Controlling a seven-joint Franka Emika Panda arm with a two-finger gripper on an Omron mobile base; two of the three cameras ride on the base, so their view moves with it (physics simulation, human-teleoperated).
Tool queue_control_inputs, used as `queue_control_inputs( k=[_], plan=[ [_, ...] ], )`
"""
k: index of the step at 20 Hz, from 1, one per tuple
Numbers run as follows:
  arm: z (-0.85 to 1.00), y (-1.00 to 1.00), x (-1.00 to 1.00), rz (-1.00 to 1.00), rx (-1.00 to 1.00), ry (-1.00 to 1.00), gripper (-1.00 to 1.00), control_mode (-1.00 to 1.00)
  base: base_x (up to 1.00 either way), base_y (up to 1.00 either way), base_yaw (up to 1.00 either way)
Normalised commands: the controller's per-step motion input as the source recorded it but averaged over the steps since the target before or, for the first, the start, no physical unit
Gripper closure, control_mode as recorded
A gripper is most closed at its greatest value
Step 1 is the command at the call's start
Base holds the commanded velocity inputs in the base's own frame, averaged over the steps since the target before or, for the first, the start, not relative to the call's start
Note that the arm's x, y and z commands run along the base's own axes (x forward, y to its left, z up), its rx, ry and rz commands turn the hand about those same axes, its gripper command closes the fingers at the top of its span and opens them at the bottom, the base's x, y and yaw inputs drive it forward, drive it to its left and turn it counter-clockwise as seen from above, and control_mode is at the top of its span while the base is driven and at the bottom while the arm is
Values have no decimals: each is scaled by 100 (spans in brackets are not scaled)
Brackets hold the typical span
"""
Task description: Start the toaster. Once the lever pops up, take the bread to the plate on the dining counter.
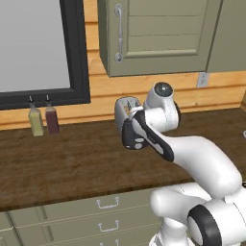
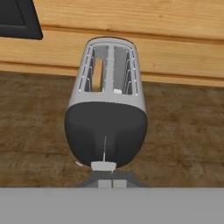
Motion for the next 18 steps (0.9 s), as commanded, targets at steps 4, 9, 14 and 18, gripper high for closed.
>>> queue_control_inputs(
  k=[4, 9, 14, 18],
  plan=[
    [79, -1, -27, -3, 0, -1, 100, -100, 0, 0, 0],
    [12, 7, -9, 0, 0, -6, -100, -100, 0, 0, 0],
    [-24, 11, 0, 0, 0, -1, -100, -100, 0, 0, 0],
    [-6, 0, 0, 0, 0, 0, -100, -100, 0, 0, 0]
  ],
)
